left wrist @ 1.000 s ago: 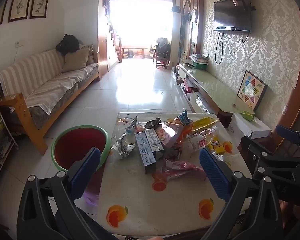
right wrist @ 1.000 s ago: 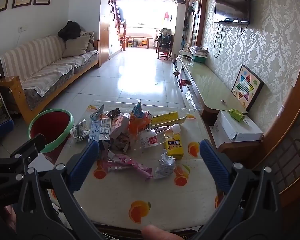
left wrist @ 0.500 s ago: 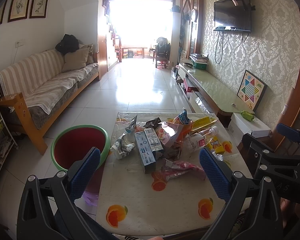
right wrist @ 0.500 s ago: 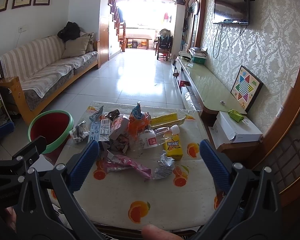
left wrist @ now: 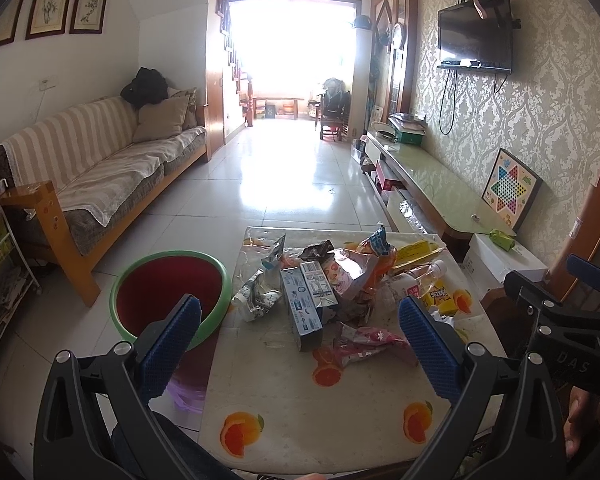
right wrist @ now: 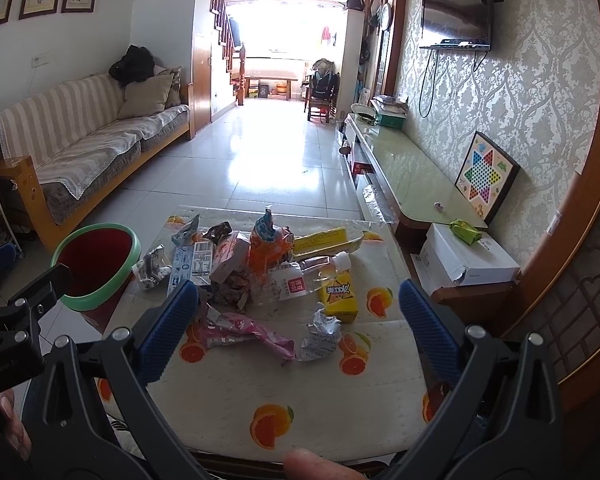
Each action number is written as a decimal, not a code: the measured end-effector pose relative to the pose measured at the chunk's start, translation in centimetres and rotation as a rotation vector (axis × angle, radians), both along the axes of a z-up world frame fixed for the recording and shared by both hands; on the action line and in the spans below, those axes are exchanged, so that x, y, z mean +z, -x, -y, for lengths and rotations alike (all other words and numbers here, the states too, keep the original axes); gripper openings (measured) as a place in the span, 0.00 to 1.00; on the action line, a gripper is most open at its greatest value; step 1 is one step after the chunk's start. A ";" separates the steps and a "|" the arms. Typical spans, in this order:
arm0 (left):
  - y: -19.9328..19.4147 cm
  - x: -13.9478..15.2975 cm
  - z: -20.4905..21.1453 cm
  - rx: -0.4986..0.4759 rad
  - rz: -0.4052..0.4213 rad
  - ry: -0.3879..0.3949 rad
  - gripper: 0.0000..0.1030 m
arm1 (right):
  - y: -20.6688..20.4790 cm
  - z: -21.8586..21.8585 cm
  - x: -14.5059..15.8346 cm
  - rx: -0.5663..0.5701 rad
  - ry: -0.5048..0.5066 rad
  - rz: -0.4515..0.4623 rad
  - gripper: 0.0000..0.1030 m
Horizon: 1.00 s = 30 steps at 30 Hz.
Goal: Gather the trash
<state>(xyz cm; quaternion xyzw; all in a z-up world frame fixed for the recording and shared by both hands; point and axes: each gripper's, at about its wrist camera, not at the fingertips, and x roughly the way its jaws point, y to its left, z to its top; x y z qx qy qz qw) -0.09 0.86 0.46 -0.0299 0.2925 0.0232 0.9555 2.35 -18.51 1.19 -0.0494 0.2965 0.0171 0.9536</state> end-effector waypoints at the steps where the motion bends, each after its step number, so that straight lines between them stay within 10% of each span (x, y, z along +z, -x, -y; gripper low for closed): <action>1: 0.0 0.0 -0.1 0.000 0.002 0.002 0.92 | 0.0 0.0 0.0 0.000 0.001 0.001 0.96; 30: -0.2 -0.2 -0.6 0.004 -0.008 0.006 0.92 | -0.1 0.2 -0.5 -0.001 0.007 -0.017 0.96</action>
